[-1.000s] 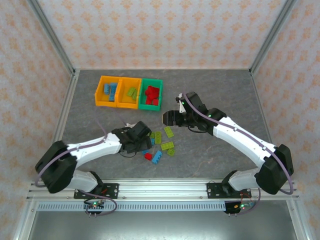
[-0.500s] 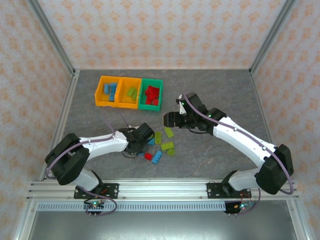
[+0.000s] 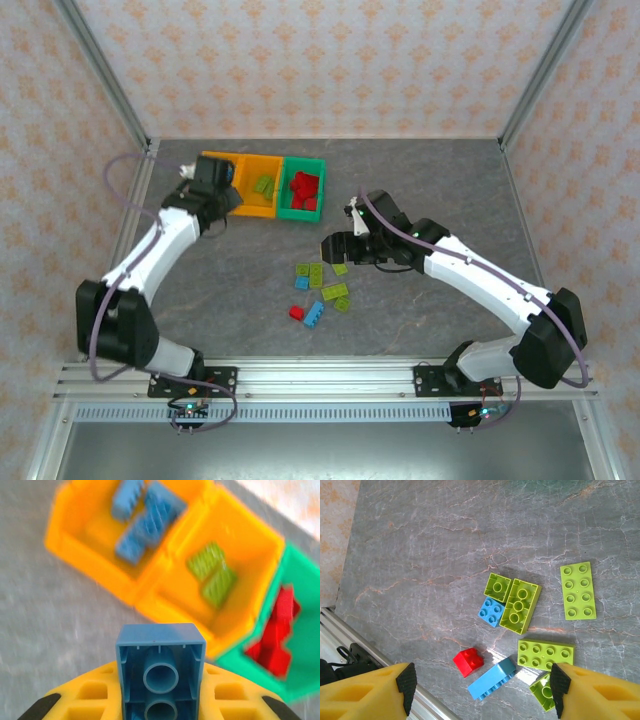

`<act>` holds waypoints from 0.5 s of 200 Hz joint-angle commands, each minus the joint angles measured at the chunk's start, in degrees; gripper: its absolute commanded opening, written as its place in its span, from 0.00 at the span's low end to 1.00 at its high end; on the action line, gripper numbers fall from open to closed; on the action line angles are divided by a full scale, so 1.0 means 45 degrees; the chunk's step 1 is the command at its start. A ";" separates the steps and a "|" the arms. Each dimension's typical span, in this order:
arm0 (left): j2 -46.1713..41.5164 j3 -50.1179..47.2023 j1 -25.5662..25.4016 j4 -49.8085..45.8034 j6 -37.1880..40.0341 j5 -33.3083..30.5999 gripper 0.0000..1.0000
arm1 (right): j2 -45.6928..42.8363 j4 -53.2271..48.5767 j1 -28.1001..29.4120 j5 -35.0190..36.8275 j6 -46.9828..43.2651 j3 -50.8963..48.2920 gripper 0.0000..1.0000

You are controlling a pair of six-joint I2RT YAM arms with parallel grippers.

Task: Sort the legos into containers by color

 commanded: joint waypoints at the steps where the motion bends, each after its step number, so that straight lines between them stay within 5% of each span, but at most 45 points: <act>1: 0.2206 0.1740 0.1219 0.0140 0.1021 0.0261 0.15 | -0.0388 -0.0131 0.0032 0.0398 0.0285 -0.0282 0.73; 35: 0.5965 0.6009 0.2223 -0.1043 0.1365 0.1112 0.23 | -0.1002 -0.0215 0.0032 0.0846 0.0472 -0.0656 0.73; 55: 0.7209 0.7885 0.2406 -0.1729 0.2022 0.1879 0.41 | -0.1209 -0.0399 0.0032 0.1148 0.0567 -0.0780 0.73; 70: 0.7295 0.8445 0.2407 -0.1901 0.2239 0.2235 0.52 | -0.1294 -0.0524 0.0042 0.1564 0.0697 -0.0938 0.73; 100: 0.5616 0.7244 0.2333 -0.1675 0.2205 0.2640 0.57 | -0.1187 -0.0605 0.0074 0.2690 0.1145 -0.1343 0.73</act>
